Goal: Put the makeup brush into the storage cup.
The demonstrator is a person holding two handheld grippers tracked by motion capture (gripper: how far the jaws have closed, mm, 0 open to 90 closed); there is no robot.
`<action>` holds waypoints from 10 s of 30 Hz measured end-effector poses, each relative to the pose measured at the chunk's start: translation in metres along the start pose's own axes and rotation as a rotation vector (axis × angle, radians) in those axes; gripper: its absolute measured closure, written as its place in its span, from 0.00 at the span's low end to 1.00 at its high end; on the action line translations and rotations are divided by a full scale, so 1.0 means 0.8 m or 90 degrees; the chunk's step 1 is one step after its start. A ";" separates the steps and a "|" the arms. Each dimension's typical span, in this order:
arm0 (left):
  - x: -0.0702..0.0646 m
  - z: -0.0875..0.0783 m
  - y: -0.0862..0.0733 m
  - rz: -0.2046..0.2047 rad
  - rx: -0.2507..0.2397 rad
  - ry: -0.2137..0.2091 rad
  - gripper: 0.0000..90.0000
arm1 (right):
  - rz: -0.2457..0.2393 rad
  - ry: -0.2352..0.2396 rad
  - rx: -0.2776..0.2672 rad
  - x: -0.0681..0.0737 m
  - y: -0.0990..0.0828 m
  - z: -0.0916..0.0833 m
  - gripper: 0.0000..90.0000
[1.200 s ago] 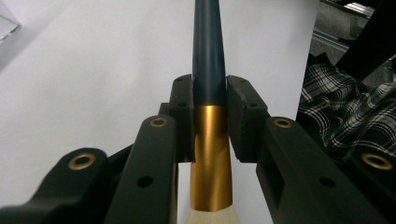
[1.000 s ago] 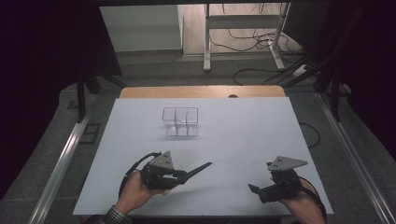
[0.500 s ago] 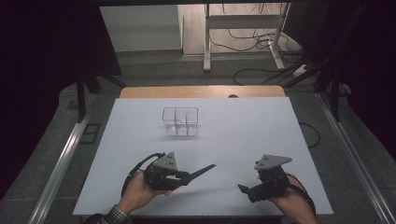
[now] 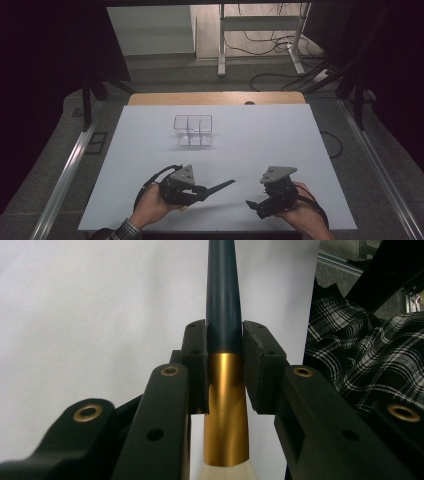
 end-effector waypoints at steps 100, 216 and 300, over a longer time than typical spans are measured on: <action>0.045 -0.023 -0.020 -0.110 -0.104 0.104 0.00 | -0.097 0.031 0.041 0.024 0.033 0.030 0.87; 0.037 -0.048 0.029 -0.181 -0.200 0.013 0.81 | 0.031 0.076 -0.044 0.035 0.039 0.048 0.13; 0.114 -0.090 0.040 -0.158 -0.161 0.170 0.81 | 0.097 -0.015 -0.053 -0.033 -0.029 -0.011 0.00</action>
Point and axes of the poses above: each handheld gripper's, and its own axes: z roughly forward along the jaws, y roughly out of its top, x roughly to its left, the point moved 7 cm from there along z, roughly forward along the jaws, and after that the axes turned 1 degree about -x, right-handed, at the moved point
